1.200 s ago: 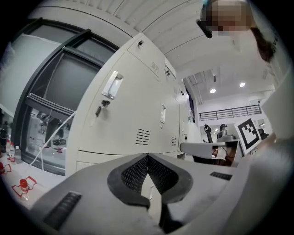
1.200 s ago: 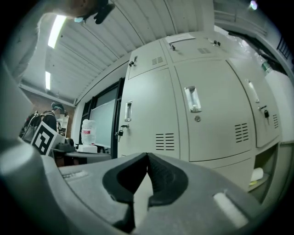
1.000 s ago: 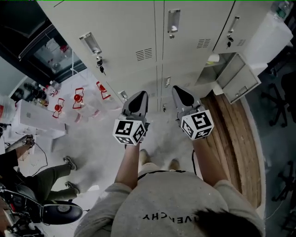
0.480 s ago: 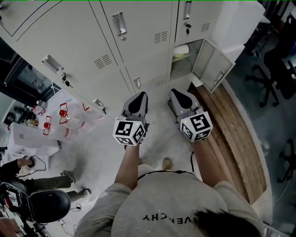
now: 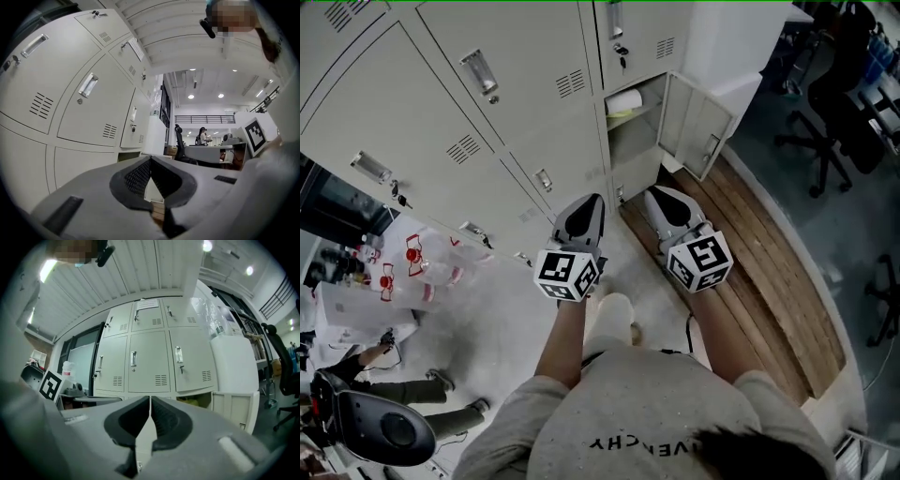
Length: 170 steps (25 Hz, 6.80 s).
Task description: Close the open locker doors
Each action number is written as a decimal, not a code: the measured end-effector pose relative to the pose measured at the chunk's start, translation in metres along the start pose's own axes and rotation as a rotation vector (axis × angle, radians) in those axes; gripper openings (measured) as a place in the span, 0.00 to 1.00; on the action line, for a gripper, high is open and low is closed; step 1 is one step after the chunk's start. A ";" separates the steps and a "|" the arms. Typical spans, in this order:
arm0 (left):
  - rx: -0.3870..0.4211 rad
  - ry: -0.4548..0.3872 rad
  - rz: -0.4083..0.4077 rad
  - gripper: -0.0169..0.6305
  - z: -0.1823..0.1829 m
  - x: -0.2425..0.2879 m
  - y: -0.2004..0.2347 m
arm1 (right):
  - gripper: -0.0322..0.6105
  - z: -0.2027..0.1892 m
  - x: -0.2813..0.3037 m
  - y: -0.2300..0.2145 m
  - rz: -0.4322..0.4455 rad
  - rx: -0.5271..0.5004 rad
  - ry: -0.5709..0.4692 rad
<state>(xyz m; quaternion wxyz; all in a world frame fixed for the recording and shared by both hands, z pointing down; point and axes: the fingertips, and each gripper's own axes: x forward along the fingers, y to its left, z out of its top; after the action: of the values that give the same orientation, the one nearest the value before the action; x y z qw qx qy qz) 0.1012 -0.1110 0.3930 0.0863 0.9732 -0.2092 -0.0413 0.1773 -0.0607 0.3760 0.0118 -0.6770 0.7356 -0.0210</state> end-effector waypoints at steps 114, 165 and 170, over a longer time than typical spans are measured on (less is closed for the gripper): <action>-0.043 0.111 0.178 0.02 -0.145 0.256 -0.026 | 0.22 -0.142 0.088 -0.281 -0.003 0.022 0.223; -0.066 0.105 0.133 0.02 -0.125 0.247 0.155 | 0.21 -0.151 0.279 -0.167 0.043 -0.007 0.236; -0.070 0.103 0.116 0.02 -0.125 0.249 0.161 | 0.21 -0.153 0.291 -0.167 0.034 -0.004 0.238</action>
<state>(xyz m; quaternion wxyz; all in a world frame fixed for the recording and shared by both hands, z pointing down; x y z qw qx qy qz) 0.2776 -0.3400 0.5343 0.1335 0.9567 -0.2587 0.0067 0.3123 -0.3617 0.5398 -0.0763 -0.6573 0.7431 -0.0996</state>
